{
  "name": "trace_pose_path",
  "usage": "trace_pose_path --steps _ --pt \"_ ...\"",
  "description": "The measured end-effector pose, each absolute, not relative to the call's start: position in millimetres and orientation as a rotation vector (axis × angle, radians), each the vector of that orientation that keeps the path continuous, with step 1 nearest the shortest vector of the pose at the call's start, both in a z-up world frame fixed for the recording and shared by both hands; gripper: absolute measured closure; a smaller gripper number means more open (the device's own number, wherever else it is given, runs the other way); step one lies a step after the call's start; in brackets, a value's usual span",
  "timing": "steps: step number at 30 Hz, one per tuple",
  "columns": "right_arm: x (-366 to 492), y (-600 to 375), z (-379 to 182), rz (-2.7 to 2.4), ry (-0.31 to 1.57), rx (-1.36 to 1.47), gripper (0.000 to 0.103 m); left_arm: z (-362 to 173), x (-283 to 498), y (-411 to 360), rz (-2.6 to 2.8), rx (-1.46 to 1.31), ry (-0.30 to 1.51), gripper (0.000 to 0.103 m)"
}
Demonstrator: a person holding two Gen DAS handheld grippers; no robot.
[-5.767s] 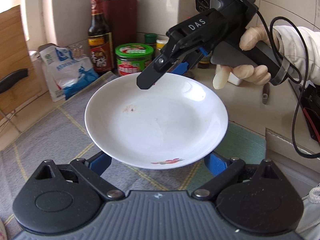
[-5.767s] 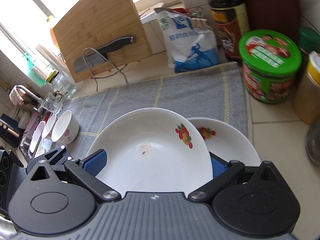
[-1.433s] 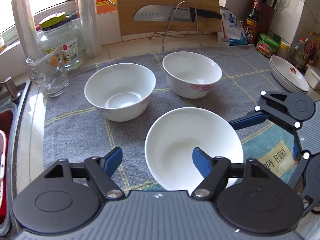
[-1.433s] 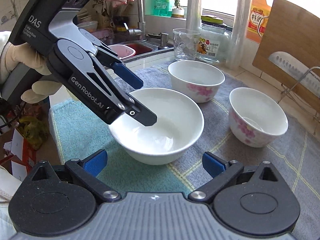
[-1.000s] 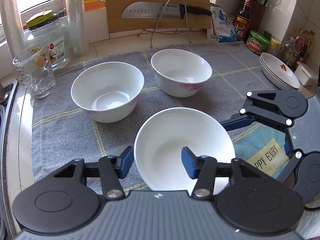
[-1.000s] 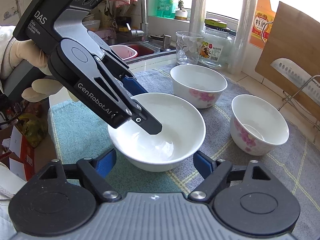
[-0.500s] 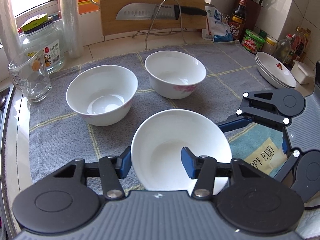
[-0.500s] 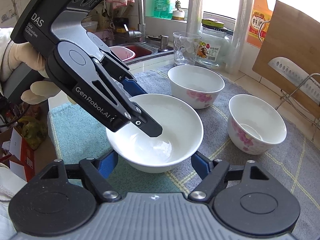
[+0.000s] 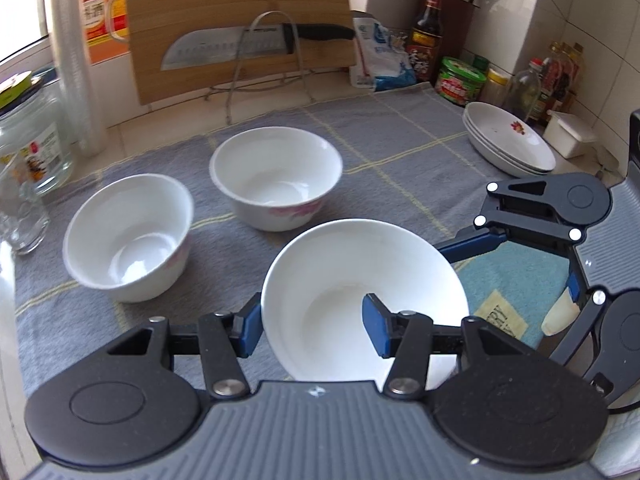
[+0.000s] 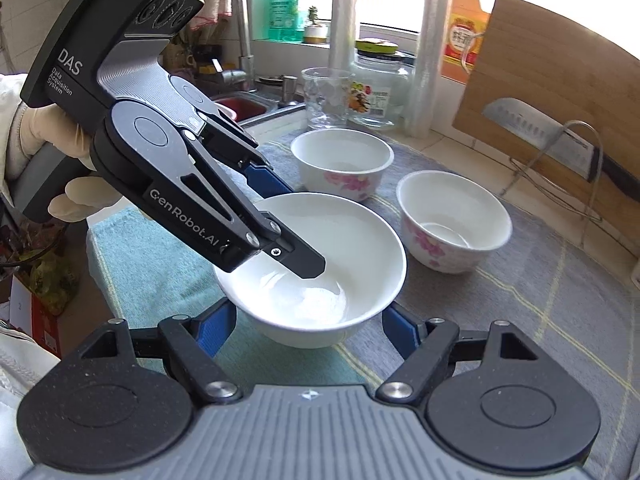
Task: Organize plates and bowls
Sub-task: 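Lift and carry the held bowl with the left tool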
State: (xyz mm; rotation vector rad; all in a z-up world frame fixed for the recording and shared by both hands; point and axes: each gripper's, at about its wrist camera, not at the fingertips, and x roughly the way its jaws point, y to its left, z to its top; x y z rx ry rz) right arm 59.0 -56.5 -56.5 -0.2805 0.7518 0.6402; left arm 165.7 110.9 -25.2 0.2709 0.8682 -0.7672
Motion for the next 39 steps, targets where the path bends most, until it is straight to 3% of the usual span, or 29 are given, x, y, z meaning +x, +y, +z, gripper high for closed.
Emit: trace_pose_path --steps 18,34,36,39 --pt "34.8 -123.7 -60.8 0.449 0.822 -0.238 0.019 -38.3 162.2 24.5 -0.977 0.340 0.870 0.052" --pt "38.3 -132.8 -68.5 0.446 0.853 -0.229 0.019 -45.5 163.6 12.0 -0.986 0.324 0.892 0.051" --pt "38.7 -132.8 -68.8 0.444 0.856 -0.229 0.017 -45.3 162.9 11.9 -0.991 0.318 0.887 0.044" --pt "36.7 -132.3 -65.9 0.447 0.836 -0.236 0.002 -41.2 159.2 12.0 -0.987 0.313 0.857 0.019"
